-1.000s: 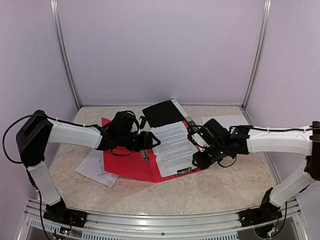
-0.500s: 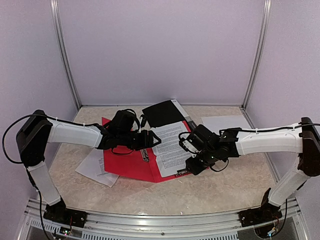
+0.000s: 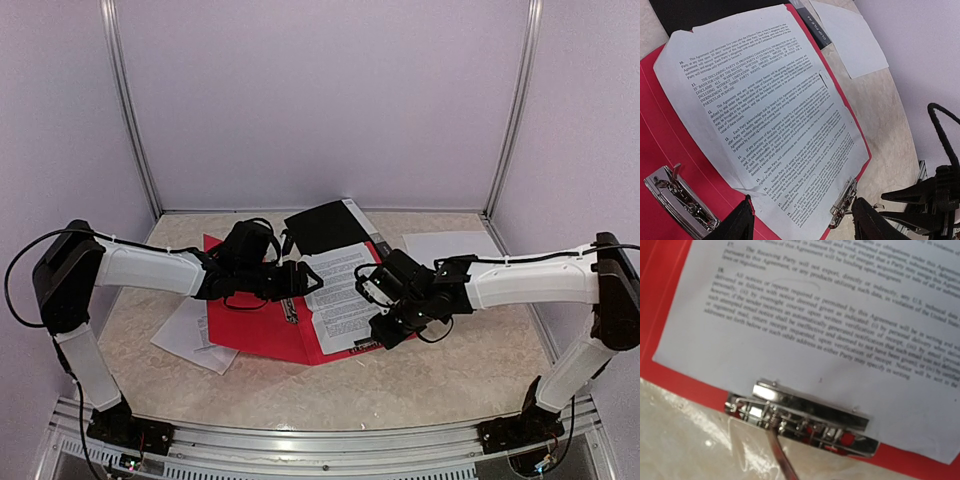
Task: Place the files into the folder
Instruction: Clamp the file and folder together.
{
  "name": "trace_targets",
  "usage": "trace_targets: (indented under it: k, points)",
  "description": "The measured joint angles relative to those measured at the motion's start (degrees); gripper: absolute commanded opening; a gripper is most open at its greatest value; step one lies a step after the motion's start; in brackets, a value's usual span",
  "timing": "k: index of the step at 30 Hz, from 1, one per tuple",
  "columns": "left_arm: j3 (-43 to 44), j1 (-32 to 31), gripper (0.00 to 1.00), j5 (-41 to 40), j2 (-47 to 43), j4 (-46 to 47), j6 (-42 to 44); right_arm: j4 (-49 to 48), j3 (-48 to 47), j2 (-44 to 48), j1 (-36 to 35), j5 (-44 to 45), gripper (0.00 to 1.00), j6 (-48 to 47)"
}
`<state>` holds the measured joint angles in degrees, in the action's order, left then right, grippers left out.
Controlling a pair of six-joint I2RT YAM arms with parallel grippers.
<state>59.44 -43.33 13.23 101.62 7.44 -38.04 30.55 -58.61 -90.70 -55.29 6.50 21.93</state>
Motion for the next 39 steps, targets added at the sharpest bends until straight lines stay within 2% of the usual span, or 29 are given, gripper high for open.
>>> trace_targets:
  k: [24, 31, 39]
  points:
    - [0.00, -0.61, 0.65, -0.87, 0.00, -0.35, 1.60, 0.00, -0.50, -1.36, 0.02, 0.74, 0.05, -0.24]
    - [-1.03, -1.75, 0.68, -1.40, -0.52, 1.11, 5.25, 0.00, -0.50, -1.36, 0.02, 1.51, 0.00, -0.15]
    - [-6.91, -4.66, 0.71, -0.33, -3.13, 9.01, 14.32, 0.00, -0.50, -1.36, 0.02, 1.75, 0.00, 0.00]
